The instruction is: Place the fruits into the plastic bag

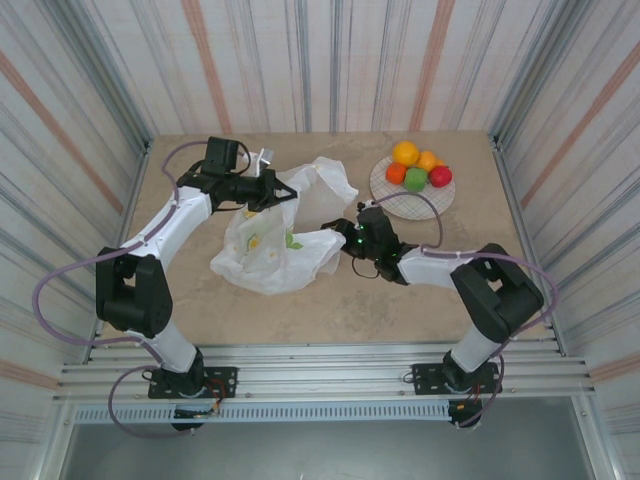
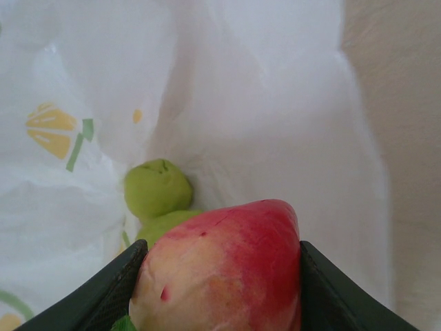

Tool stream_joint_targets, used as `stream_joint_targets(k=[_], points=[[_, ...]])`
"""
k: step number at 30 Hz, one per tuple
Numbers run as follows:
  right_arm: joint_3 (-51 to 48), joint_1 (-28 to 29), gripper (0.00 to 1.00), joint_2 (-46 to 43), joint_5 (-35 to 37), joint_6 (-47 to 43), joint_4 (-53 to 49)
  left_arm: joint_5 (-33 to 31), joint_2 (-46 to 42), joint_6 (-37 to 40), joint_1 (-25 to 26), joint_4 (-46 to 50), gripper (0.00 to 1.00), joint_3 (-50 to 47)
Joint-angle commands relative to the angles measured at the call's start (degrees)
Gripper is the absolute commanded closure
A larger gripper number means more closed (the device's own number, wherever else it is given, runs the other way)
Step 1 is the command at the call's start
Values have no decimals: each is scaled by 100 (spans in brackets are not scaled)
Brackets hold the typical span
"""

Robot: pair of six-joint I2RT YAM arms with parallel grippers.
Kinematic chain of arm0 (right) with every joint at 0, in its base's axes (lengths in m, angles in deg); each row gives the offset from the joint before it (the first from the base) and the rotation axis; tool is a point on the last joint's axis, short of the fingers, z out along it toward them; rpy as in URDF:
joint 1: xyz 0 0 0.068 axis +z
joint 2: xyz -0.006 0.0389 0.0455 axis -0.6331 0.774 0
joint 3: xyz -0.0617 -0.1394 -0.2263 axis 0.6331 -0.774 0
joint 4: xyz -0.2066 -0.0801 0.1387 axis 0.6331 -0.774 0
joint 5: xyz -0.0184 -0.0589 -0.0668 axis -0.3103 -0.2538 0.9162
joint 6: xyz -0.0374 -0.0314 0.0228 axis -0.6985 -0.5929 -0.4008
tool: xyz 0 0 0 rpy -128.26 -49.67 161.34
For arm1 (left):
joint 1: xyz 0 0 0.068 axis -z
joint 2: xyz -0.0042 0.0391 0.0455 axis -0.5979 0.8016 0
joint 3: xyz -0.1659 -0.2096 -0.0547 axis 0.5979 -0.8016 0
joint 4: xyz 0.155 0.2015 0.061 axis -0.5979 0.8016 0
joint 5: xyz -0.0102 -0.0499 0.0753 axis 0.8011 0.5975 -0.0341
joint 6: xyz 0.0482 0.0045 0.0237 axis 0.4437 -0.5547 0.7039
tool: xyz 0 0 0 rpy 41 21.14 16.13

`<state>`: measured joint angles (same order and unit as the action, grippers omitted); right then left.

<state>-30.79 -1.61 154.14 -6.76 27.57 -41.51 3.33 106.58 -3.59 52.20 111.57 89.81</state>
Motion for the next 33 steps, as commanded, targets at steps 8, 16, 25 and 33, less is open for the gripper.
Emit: stream_joint_targets(k=[8,16,25,33], points=[[750,239,53,1271,579,1899,829,277,-57,-64,64,-136,100,-22],[1507,514,40,1566,217,1859,311,286,-70,-81,59,-151,100,-21],[1613,180,18,1481,-976,1160,-70,308,-91,-109,28,-171,100,-29],[1545,98,20,1033,-1392,269,-663,277,-92,-111,-2,-171,100,-44]])
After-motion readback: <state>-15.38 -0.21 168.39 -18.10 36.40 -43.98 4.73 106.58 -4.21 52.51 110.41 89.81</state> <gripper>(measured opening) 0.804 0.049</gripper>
